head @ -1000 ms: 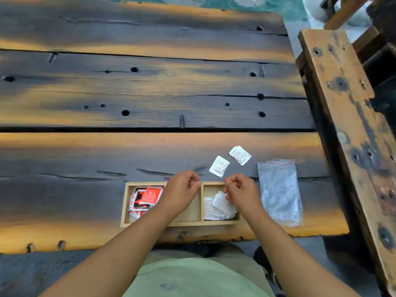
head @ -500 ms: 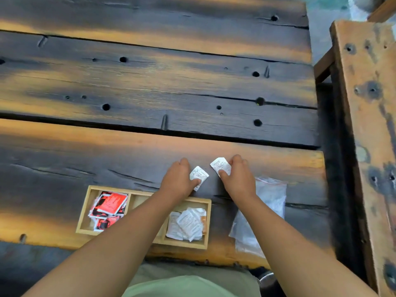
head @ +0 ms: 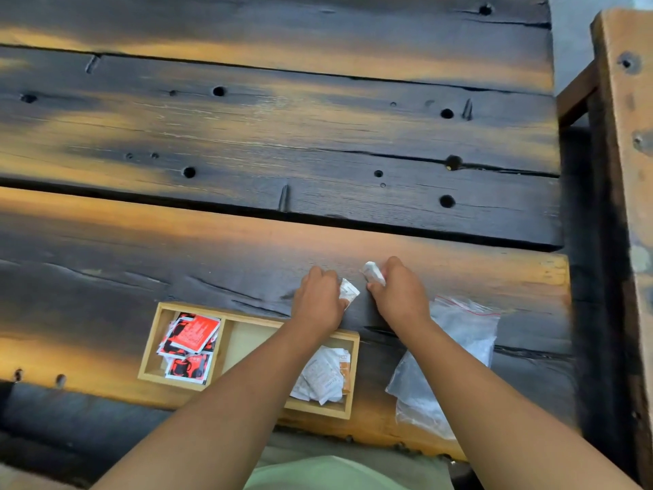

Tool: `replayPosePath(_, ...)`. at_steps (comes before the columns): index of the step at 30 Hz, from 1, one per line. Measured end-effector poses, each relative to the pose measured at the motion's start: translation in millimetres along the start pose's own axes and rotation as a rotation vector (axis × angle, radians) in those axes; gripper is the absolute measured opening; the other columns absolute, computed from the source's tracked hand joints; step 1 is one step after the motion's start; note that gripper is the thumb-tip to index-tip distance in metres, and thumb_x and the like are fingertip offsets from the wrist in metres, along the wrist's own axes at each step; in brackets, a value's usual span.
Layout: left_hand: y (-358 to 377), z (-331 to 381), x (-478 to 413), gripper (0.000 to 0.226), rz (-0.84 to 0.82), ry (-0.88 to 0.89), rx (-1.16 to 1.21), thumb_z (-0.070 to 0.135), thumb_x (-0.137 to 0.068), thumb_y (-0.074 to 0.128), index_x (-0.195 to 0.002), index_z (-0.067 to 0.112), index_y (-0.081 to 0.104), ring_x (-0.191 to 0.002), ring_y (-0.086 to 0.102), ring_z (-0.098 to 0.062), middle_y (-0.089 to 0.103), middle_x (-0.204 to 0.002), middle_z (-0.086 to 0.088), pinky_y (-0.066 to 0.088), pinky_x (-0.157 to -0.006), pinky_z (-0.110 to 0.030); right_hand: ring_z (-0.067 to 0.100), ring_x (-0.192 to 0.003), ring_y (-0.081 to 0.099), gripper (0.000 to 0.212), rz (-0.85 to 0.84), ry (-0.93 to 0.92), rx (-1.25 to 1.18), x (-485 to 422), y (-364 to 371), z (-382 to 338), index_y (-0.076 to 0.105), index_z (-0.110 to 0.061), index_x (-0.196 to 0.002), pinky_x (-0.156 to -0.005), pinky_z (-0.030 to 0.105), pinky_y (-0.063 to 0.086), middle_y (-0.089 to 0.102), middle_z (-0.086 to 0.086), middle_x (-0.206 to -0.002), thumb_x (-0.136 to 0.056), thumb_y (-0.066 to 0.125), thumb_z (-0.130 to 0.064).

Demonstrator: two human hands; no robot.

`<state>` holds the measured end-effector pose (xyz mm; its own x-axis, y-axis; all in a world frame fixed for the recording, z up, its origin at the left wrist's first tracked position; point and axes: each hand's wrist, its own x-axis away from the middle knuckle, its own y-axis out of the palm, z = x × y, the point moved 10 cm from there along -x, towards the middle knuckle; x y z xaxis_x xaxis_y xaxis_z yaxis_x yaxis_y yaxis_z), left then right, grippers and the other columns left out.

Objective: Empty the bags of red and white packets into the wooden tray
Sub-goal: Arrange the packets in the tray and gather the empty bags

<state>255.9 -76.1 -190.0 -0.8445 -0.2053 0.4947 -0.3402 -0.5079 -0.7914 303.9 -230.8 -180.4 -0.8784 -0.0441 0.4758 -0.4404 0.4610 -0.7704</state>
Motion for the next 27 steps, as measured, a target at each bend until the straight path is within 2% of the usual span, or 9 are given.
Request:
replayPosePath(4, -7, 0, 3, 0.032, 0.054, 0.026, 0.022, 0.024, -0.085, 0.072, -0.104, 0.013, 0.049, -0.102, 0.055, -0.030, 0.061, -0.108, -0.010, 0.048, -0.083, -0.043, 0.020, -0.072, 0.054, 0.015, 0.002, -0.008, -0.189, 13, -3, 3, 0.054, -0.014, -0.088, -0.053, 0.030, 0.033, 0.059, -0.003, -0.077, -0.088, 0.066, -0.023)
replayPosePath(7, -11, -7, 7, 0.035, 0.060, 0.003, 0.117, 0.021, -0.084, 0.072, -0.101, 0.017, 0.041, -0.092, 0.060, -0.030, 0.065, -0.098, -0.008, 0.051, -0.078, -0.046, 0.010, -0.064, 0.050, 0.018, 0.009, 0.003, -0.267, 25, -4, 5, 0.050, -0.019, -0.080, -0.052, 0.025, 0.033, 0.053, -0.011, -0.071, -0.087, 0.066, -0.020)
replayPosePath(11, -22, -15, 16, 0.027, 0.075, -0.020, 0.302, 0.022, -0.087, 0.067, -0.102, 0.022, 0.044, -0.084, 0.061, -0.021, 0.064, -0.094, 0.000, 0.047, -0.069, -0.035, 0.021, -0.063, 0.065, 0.018, -0.017, 0.053, -0.433, 41, 0, 4, 0.052, -0.021, -0.077, -0.055, 0.035, 0.054, 0.066, 0.005, -0.076, -0.088, 0.065, -0.017)
replayPosePath(13, -34, -17, 23, 0.016, 0.100, 0.022, 0.378, 0.022, -0.089, 0.066, -0.094, 0.023, 0.051, -0.076, 0.058, -0.013, 0.062, -0.084, 0.006, 0.042, -0.061, -0.029, 0.016, -0.055, 0.065, 0.008, -0.060, 0.109, -0.554, 54, 4, 4, 0.057, -0.010, -0.086, -0.050, 0.029, 0.056, 0.069, 0.013, -0.082, -0.092, 0.062, -0.012)
replayPosePath(15, -45, -23, 33, 0.011, 0.095, 0.055, 0.458, 0.022, -0.090, 0.067, -0.088, 0.025, 0.057, -0.070, 0.057, -0.004, 0.061, -0.077, 0.012, 0.039, -0.057, -0.021, 0.014, -0.052, 0.065, 0.008, -0.103, 0.181, -0.701, 68, 11, 3, 0.059, -0.002, -0.096, -0.052, 0.027, 0.058, 0.069, 0.017, -0.085, -0.095, 0.060, -0.009)
replayPosePath(18, -55, -37, 52, 0.005, 0.032, 0.060, 0.604, 0.023, -0.090, 0.068, -0.094, 0.024, 0.065, -0.068, 0.062, -0.010, 0.066, -0.078, 0.011, 0.048, -0.060, -0.026, 0.017, -0.055, 0.068, 0.010, -0.158, 0.276, -0.878, 93, 21, 3, 0.060, 0.001, -0.098, -0.054, 0.028, 0.059, 0.069, 0.019, -0.085, -0.096, 0.061, -0.009)
replayPosePath(23, -50, -58, 89, 0.002, -0.086, 0.023, 0.700, 0.018, -0.092, 0.067, -0.090, 0.016, 0.067, -0.051, 0.056, -0.005, 0.065, -0.073, 0.000, 0.044, -0.046, -0.020, 0.015, -0.052, 0.066, 0.014, -0.213, 0.327, -0.859, 133, 39, 7, 0.063, 0.002, -0.096, -0.052, 0.029, 0.057, 0.070, 0.016, -0.073, -0.096, 0.062, -0.012)
replayPosePath(27, -30, -70, 108, 0.008, -0.149, 0.007, 0.709, 0.018, -0.096, 0.061, -0.091, 0.019, 0.067, -0.042, 0.052, -0.002, 0.065, -0.066, 0.004, 0.040, -0.045, -0.023, 0.012, -0.039, 0.054, 0.019, -0.231, 0.312, -0.724, 152, 51, 11, 0.059, -0.005, -0.079, -0.043, 0.026, 0.045, 0.062, 0.008, -0.054, -0.095, 0.064, -0.016)
